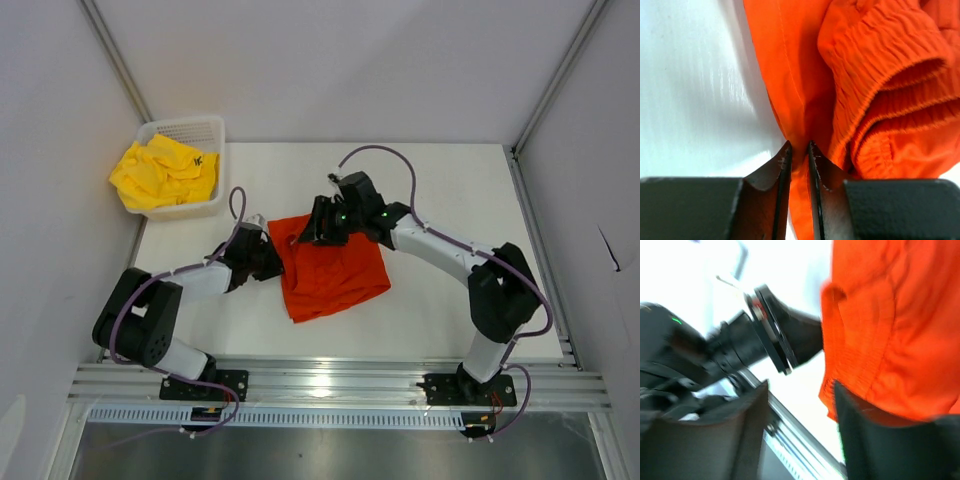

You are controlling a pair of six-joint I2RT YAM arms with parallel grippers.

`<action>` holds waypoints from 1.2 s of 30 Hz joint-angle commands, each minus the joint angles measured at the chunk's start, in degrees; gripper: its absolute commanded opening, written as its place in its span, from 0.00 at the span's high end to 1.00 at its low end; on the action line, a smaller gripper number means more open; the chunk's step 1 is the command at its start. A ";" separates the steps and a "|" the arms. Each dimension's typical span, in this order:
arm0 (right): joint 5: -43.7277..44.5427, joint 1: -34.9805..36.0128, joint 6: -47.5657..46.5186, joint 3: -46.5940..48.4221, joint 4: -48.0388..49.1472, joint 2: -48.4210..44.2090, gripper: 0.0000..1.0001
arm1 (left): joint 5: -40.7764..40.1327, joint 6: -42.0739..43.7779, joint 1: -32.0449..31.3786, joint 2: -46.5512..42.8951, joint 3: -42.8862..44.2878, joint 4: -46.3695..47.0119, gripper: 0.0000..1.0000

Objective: Fold and stack the shorts
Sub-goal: Fold the shorts

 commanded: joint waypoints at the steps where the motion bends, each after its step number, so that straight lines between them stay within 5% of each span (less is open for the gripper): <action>1: -6.73 -3.78 2.96 -5.73 17.73 -2.62 0.51 | -0.83 1.76 0.53 -4.78 -0.09 -2.47 0.78; 5: -10.79 -7.30 5.69 -8.21 24.45 0.89 0.91 | -0.13 1.85 1.59 -7.68 -0.18 -4.75 0.77; 8: -12.55 -8.97 6.48 -8.29 27.61 4.32 1.00 | -0.04 1.94 2.81 -8.92 -0.18 -5.82 0.77; 17: -14.57 -10.90 9.91 -9.43 35.79 11.43 1.00 | 3.47 1.15 8.53 -11.12 2.27 -4.94 0.83; 32: -12.38 -4.32 15.97 -1.44 44.40 25.59 1.00 | 8.23 -0.79 8.62 -0.49 9.66 0.16 0.90; 36: -8.43 -2.91 14.32 0.76 39.76 27.53 1.00 | 7.96 -0.61 8.80 2.41 10.02 1.03 0.91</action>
